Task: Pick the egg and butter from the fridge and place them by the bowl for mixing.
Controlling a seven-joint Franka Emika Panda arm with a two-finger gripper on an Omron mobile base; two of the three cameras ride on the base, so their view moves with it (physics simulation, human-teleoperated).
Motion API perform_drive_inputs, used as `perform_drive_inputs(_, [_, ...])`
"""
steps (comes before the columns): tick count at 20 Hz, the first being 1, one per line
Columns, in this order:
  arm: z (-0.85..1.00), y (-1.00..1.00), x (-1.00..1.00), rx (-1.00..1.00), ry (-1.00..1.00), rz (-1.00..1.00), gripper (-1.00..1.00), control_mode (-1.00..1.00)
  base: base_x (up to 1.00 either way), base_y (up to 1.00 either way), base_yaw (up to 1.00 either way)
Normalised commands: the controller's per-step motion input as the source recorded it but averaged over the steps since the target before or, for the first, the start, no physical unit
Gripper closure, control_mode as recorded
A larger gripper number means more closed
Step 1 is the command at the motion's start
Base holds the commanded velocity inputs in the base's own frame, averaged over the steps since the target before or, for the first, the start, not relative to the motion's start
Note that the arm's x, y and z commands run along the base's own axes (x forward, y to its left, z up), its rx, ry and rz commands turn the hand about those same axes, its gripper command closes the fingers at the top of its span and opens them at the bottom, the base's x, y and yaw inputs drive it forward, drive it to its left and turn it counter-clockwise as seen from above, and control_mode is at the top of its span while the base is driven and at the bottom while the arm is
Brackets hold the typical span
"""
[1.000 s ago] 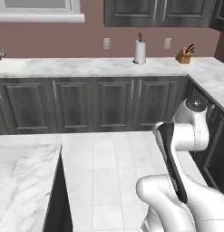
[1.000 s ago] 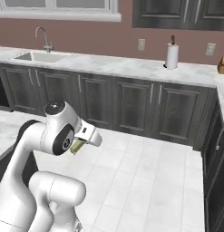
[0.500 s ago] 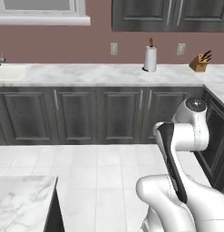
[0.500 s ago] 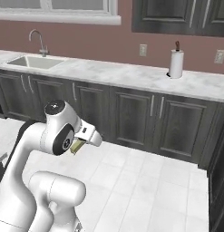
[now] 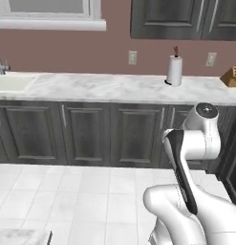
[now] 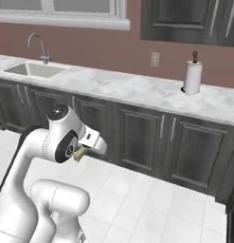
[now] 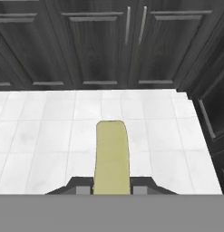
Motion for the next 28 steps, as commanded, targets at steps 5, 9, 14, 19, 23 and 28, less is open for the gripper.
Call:
perform_drive_inputs(5, [0.00,0.00,0.00,0.00,0.00,0.00,1.00,1.00,0.72,-0.10,0.31])
perform_drive_inputs(9, [0.00,0.00,0.00,0.00,0.00,0.00,1.00,1.00,0.65,-0.09,0.42])
perform_drive_inputs(14, [0.00,0.00,0.00,0.00,0.00,0.00,1.00,1.00,0.59,-0.08,0.49])
perform_drive_inputs(19, [0.00,0.00,0.00,0.00,0.00,0.00,1.00,1.00,0.60,-0.08,0.47])
perform_drive_inputs(23, [0.00,0.00,0.00,0.00,0.00,0.00,1.00,1.00,0.61,-0.08,0.46])
perform_drive_inputs(28, [0.00,0.00,0.00,0.00,0.00,0.00,1.00,1.00,0.61,-0.08,0.46])
